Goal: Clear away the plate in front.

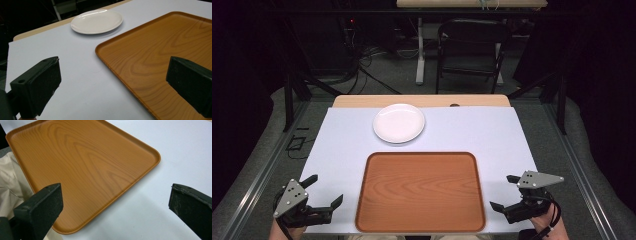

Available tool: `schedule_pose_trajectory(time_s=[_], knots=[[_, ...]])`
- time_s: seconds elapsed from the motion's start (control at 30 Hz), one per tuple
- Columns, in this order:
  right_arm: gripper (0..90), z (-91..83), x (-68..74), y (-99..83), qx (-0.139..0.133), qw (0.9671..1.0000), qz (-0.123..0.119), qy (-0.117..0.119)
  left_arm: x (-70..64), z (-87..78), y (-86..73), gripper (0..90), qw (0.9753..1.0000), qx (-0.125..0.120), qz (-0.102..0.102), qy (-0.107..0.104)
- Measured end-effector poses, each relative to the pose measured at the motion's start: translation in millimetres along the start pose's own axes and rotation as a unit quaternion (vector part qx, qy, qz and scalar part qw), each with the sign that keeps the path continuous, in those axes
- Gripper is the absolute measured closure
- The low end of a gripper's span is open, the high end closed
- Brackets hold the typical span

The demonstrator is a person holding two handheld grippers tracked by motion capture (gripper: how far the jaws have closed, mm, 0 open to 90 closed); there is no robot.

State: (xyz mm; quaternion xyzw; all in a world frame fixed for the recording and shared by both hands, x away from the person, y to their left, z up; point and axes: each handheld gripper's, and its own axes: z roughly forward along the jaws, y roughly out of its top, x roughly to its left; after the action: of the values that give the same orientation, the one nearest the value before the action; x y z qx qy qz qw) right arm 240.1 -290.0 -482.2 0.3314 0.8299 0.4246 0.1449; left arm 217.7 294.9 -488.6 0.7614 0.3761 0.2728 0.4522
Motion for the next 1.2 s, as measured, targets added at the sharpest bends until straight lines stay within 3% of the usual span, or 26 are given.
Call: schedule_pose_trajectory(time_s=[0.47,0.63,0.83,0.97,1.13,1.2], knots=[[0.0,2.0,0.7,1.1,0.006,1.0,0.0,0.001,-2.0,-1.2,0.1,0.1,1.0,0.003,0.0,0.009],[0.0,1.6,1.0,0.7,0.007,1.0,0.001,0.001,-6.2,2.7,3.1,0.6,0.9993,0.026,-0.002,0.029],[0.0,3.4,0.8,1.2,0.011,0.9999,0.002,0.004,-10.3,8.5,7.2,0.4,0.9995,0.021,-0.017,0.016],[0.0,3.4,0.2,0.8,0.011,0.9999,0.003,0.003,-12.8,16.5,12.5,2.0,0.9971,0.054,-0.052,-0.013],[0.0,4.2,0.2,0.9,0.015,0.9999,0.003,0.005,-15.4,18.5,17.3,4.4,0.9961,0.047,-0.067,-0.033],[0.0,4.4,0.1,1.0,0.015,0.9999,0.002,0.006,-17.2,19.1,19.4,4.0,0.9963,0.047,-0.065,-0.03]])
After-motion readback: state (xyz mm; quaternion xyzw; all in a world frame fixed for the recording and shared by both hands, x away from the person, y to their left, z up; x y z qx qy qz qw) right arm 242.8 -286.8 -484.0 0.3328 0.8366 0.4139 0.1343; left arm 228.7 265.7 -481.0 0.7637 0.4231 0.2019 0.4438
